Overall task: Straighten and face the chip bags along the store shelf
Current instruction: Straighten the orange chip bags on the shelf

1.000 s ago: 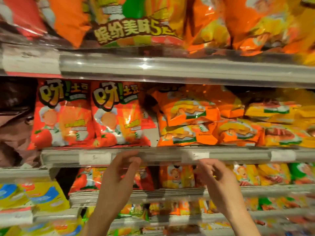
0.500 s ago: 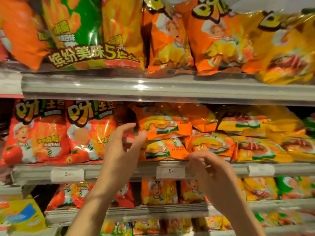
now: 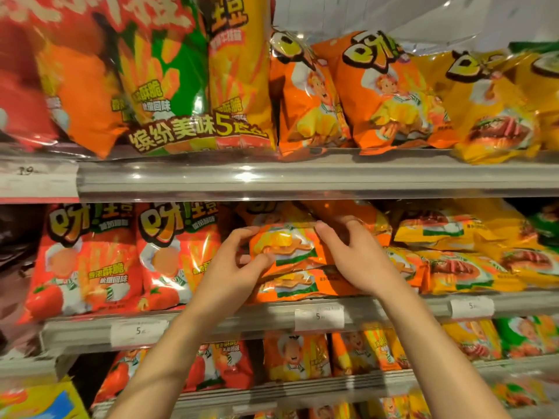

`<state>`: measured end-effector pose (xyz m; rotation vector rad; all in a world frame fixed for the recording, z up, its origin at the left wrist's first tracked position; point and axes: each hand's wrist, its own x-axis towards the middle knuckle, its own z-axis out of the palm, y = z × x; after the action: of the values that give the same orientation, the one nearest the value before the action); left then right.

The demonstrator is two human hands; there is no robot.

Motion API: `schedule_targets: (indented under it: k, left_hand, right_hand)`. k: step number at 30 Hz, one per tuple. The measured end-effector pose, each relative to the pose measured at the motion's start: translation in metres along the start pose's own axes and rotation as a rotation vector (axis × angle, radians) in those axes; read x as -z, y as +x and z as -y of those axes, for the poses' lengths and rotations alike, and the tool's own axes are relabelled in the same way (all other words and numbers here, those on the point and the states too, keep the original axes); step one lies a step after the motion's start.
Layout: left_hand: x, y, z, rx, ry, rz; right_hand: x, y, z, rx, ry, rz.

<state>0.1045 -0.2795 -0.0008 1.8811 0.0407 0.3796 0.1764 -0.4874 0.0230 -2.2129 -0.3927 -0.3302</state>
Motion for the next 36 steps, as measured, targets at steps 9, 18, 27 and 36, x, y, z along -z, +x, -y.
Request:
schedule_targets:
  k: [9, 18, 27, 36]
  left_hand:
    - [0.017, 0.014, -0.010, 0.185, -0.080, 0.071]
    - [0.010, 0.017, -0.006, 0.109, 0.005, -0.013]
    - [0.010, 0.009, -0.011, 0.042, 0.053, -0.071]
    - [0.008, 0.010, -0.012, 0.072, 0.128, -0.110]
  right_hand:
    - [-0.006, -0.013, 0.011, -0.012, -0.015, 0.062]
    - [0.012, -0.007, -0.010, 0.169, -0.310, -0.201]
    - [0.020, 0.017, -0.022, -0.015, -0.766, -0.213]
    - [0.027, 0.009, -0.015, 0.035, -0.395, -0.021]
